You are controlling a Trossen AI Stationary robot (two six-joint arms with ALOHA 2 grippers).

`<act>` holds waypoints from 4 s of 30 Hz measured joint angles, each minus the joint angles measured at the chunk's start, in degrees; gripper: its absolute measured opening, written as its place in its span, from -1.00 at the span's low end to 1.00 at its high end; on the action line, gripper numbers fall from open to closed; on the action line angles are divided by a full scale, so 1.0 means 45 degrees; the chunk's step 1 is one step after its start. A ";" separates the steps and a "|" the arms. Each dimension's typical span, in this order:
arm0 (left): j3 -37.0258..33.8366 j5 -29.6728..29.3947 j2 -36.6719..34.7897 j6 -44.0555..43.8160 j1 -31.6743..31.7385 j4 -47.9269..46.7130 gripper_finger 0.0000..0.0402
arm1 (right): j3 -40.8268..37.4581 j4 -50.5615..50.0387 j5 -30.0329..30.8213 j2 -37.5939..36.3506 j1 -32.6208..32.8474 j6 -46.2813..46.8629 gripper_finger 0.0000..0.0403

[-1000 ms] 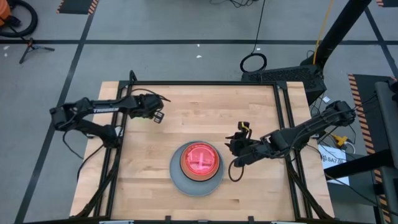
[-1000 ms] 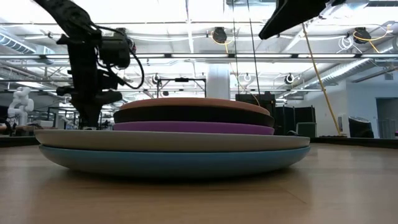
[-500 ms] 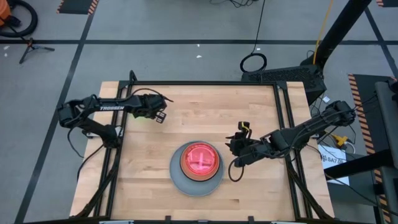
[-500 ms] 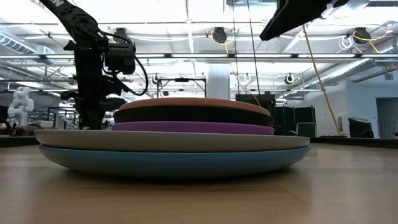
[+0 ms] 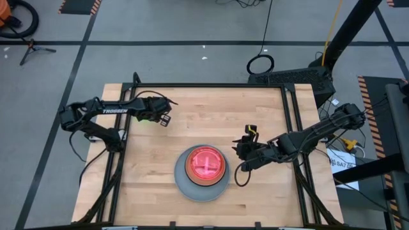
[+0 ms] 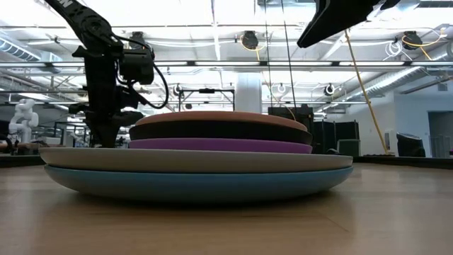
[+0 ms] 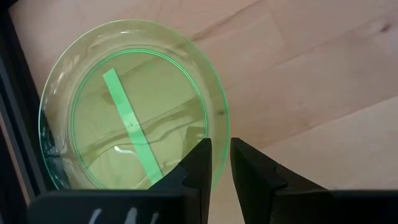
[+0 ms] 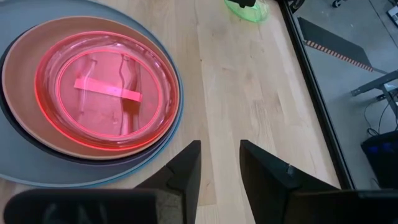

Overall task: Stack plastic plates
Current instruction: Stack the green transparent plate on top of the red transparent plate

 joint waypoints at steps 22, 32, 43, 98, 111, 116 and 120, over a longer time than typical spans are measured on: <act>0.0000 0.0037 0.0000 -0.0238 -0.0010 0.0052 -0.79 | -0.0002 -0.0475 0.0010 0.0000 0.0000 0.0476 -0.49; 0.0000 -0.0369 -0.0005 -0.0326 -0.0010 0.0130 -0.46 | -0.0005 -0.0475 0.0019 0.0000 0.0000 0.0476 -0.49; 0.0000 -0.0379 0.0688 -0.0248 -0.0475 0.0756 -0.43 | -0.0005 -0.0595 0.0025 0.0005 0.0002 0.0573 -0.49; 0.1950 -0.1355 0.2749 -0.0147 -0.2804 -0.1350 -0.98 | -0.0005 -0.0673 0.0039 0.0005 0.0004 0.0730 -0.49; 0.5938 -0.1444 0.2734 0.2238 -0.5353 -0.3212 -0.98 | -0.0005 -0.1242 0.0039 0.0005 0.0003 0.1243 -0.49; 0.7400 0.0065 0.2725 0.4699 -0.7277 -0.3423 -0.98 | -0.0005 -0.1271 0.0039 0.0005 0.0004 0.1243 -0.49; 0.8418 0.0321 0.2725 0.5395 -0.8906 -0.3406 -0.98 | -0.0005 -0.1267 0.0039 0.0005 0.0005 0.1243 -0.49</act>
